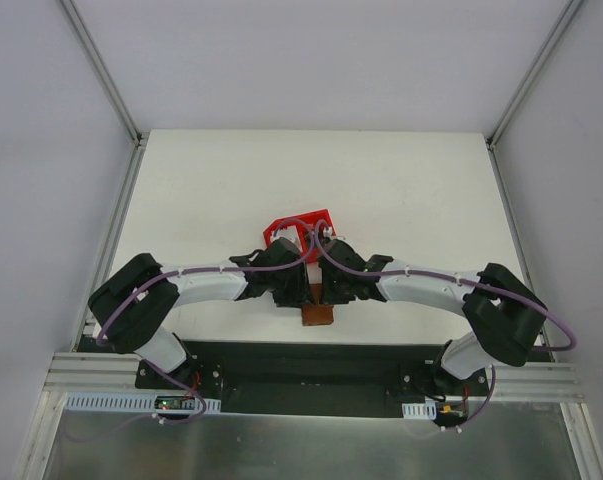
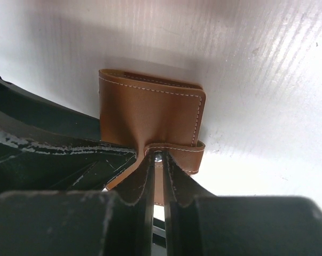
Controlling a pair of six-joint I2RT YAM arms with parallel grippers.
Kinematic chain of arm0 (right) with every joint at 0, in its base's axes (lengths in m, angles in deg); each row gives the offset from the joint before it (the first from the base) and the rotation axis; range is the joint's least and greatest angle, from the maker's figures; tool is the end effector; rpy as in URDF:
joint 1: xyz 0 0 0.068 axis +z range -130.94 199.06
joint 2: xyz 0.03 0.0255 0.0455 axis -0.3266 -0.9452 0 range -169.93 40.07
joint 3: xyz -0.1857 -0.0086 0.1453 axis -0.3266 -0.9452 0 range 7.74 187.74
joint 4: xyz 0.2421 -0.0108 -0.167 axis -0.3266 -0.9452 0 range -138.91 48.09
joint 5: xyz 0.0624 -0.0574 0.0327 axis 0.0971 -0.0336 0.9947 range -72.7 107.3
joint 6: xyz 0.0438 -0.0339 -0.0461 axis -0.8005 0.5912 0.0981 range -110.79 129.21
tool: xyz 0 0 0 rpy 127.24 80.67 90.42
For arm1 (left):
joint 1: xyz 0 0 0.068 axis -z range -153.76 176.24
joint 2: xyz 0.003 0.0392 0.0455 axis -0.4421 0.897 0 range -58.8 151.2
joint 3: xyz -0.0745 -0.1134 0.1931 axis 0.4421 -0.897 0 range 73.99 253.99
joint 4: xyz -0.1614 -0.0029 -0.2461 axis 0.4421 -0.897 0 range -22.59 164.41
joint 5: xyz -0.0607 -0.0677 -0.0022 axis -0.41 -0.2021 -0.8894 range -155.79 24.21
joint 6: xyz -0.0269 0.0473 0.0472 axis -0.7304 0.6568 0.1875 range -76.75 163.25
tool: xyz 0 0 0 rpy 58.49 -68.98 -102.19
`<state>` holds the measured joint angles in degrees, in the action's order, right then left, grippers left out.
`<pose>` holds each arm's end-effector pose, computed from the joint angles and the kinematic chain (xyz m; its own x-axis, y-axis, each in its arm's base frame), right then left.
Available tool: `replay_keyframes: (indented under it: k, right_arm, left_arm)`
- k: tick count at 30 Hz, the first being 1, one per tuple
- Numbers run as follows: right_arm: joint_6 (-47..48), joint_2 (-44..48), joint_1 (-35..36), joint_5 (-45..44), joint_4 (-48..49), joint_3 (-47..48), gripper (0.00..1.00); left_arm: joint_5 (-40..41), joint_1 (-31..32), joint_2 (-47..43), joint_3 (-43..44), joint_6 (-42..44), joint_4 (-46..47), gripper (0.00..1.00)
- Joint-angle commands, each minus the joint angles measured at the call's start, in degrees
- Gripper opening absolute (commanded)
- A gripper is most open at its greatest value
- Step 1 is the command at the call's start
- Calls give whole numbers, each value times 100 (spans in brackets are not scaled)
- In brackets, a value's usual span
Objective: Put the credit cards into the card holder
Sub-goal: Close the card holder at the center of the board.
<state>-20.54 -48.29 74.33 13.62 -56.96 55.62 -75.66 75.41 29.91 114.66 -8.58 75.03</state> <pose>0.1973 0.2781 0.0931 -0.8045 -0.2912 -0.5177 -0.4609 0.8558 0.2349 0.2122 -0.2613 0.0735 -0.9432 -0.0931 -0.3189 0.1290 0.7819 -0.6099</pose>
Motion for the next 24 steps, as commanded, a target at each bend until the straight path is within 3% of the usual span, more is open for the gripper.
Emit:
replay_keyframes:
  k: [1,9,15,24]
  right_arm:
    - [-12,-613,-16,-133,134,-428,10]
    - [31,-208,46,-484,345,-595,16]
    - [-4,-964,89,-440,-271,-103,15]
    - [-12,-1079,116,-414,-350,-24,15]
  left_arm:
    - [336,32,6,-111,182,-370,41]
    - [380,32,-99,-155,217,-326,42]
    - [275,40,-29,-146,218,-282,43]
    - [301,40,-73,-208,112,-264,43]
